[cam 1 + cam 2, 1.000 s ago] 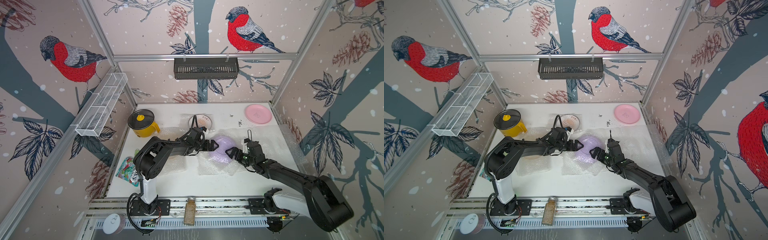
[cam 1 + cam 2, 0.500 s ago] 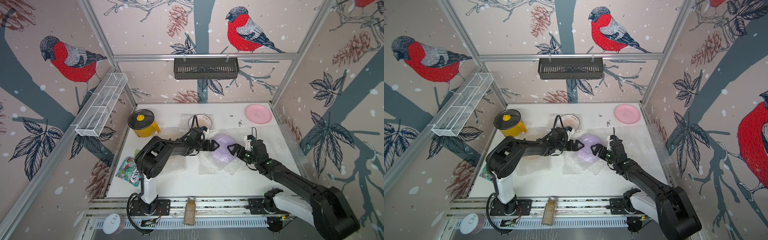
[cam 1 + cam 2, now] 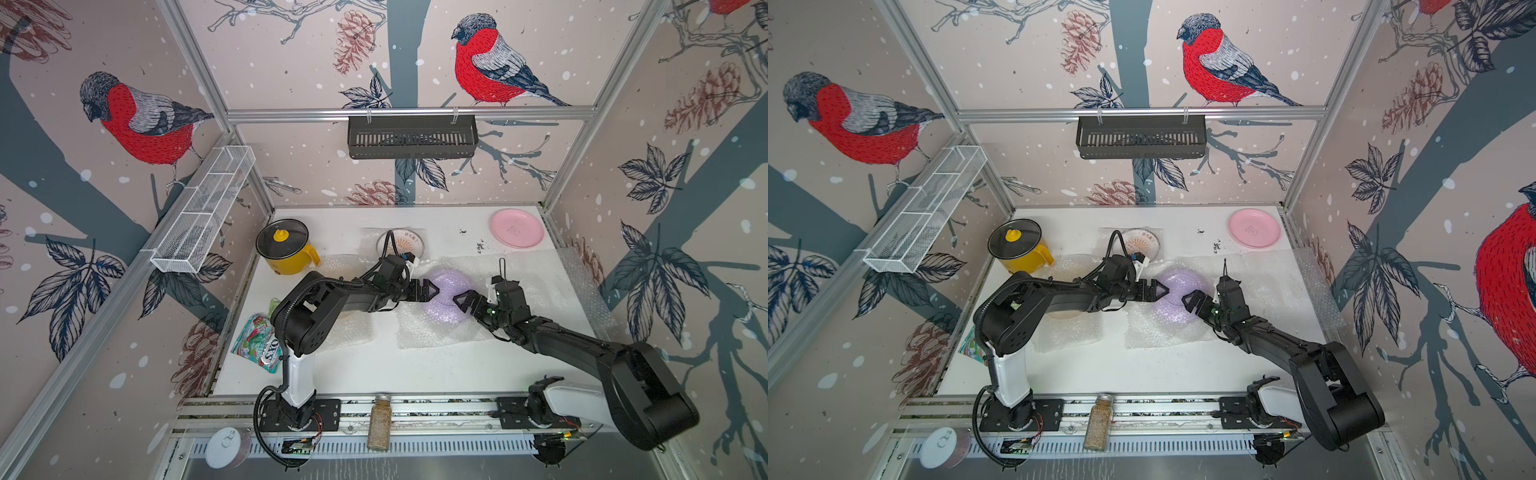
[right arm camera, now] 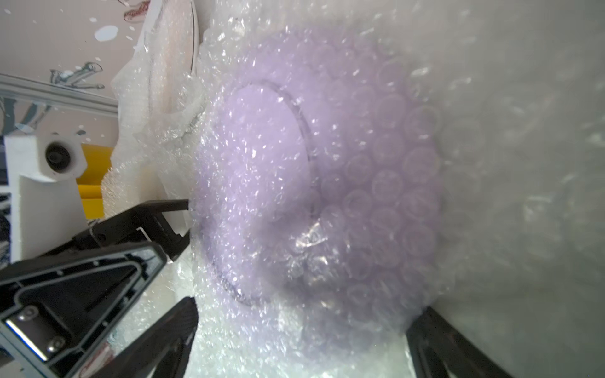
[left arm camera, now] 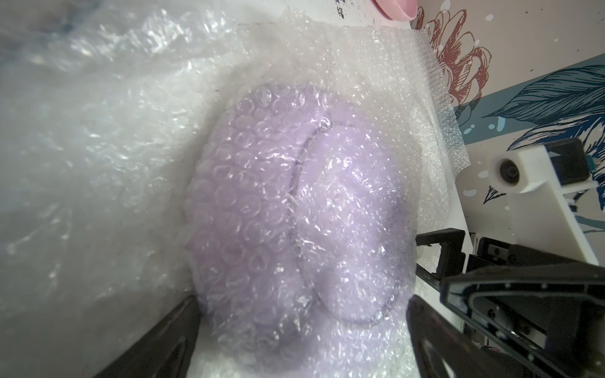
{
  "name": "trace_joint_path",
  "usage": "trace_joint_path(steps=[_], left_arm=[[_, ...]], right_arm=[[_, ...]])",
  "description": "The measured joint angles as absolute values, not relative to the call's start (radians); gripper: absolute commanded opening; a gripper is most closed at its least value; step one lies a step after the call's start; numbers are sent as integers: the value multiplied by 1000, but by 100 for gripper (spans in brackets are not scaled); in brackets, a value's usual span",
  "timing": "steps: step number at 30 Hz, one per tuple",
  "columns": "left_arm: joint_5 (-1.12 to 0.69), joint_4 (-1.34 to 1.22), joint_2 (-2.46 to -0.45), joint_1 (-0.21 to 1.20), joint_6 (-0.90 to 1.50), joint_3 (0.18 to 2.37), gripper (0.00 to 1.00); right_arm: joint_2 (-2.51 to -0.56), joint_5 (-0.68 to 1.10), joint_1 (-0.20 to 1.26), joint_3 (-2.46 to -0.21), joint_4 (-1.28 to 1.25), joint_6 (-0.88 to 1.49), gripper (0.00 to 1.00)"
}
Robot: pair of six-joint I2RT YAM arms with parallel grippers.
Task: Unpack dinner plates from bubble wrap
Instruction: Unwrap the bubble wrap.
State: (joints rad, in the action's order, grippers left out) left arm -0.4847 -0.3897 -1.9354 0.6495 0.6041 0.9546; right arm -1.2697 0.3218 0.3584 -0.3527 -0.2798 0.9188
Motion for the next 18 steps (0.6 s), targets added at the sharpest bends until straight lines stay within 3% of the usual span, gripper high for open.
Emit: trace_joint_path(steps=[18], left_arm=[[-493,-403,-1926,645,604,939,98]], right_arm=[[-1119,381,347,-386,-283,933,100]])
